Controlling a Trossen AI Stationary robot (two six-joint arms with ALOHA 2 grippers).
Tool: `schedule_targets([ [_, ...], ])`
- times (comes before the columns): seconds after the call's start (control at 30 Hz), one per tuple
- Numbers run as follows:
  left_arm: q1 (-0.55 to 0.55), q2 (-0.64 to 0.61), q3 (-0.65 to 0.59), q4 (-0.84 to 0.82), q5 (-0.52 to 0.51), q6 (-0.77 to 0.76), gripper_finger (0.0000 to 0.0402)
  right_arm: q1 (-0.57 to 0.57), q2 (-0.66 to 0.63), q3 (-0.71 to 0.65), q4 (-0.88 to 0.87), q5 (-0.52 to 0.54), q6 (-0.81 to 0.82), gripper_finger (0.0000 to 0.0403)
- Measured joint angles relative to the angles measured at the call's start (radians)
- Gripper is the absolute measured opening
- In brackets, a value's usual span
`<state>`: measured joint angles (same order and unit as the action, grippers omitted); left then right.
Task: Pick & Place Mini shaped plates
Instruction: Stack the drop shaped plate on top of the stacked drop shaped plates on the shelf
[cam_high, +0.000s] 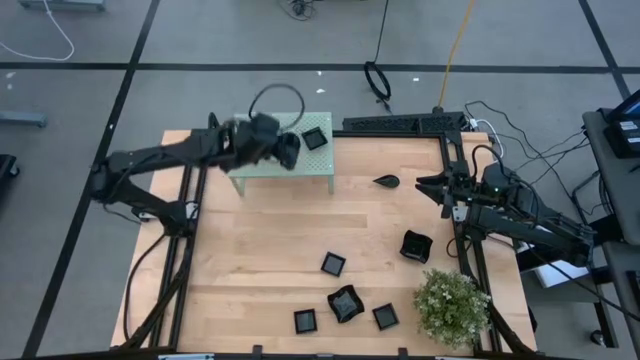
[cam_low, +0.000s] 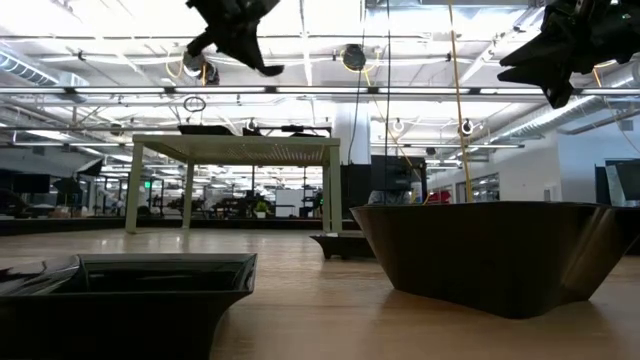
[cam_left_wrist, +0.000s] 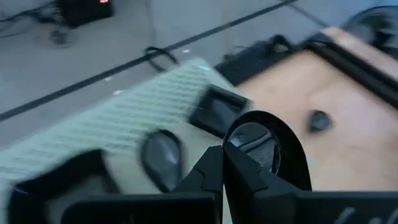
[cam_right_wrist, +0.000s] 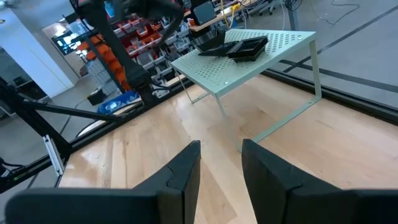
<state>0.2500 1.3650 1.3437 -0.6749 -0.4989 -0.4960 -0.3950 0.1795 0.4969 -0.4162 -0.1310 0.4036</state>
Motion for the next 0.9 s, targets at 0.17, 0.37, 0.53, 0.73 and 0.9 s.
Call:
schedule_targets([
  [0.17, 0.152, 0.096, 0.116, -0.123, 0.108, 0.042, 0.0005, 0.0, 0.0, 0.0, 0.0, 0.0, 0.0, 0.0105],
  [0.37, 0.289, 0.206, 0.166, -0.206, 0.271, 0.051, 0.0005, 0.0, 0.0, 0.0, 0.0, 0.0, 0.0, 0.0105],
  [0.53, 0.337, 0.24, 0.169, -0.204, 0.331, 0.08, 0.0004, 0.0, 0.0, 0.0, 0.0, 0.0, 0.0, 0.0105],
  [0.73, 0.363, 0.248, 0.17, -0.209, 0.36, 0.109, 0.0011, 0.0, 0.0, 0.0, 0.0, 0.0, 0.0, 0.0105],
  [0.9, 0.37, 0.248, 0.17, -0.211, 0.36, 0.134, 0.0017, 0.0, 0.0, 0.0, 0.0, 0.0, 0.0, 0.0105],
])
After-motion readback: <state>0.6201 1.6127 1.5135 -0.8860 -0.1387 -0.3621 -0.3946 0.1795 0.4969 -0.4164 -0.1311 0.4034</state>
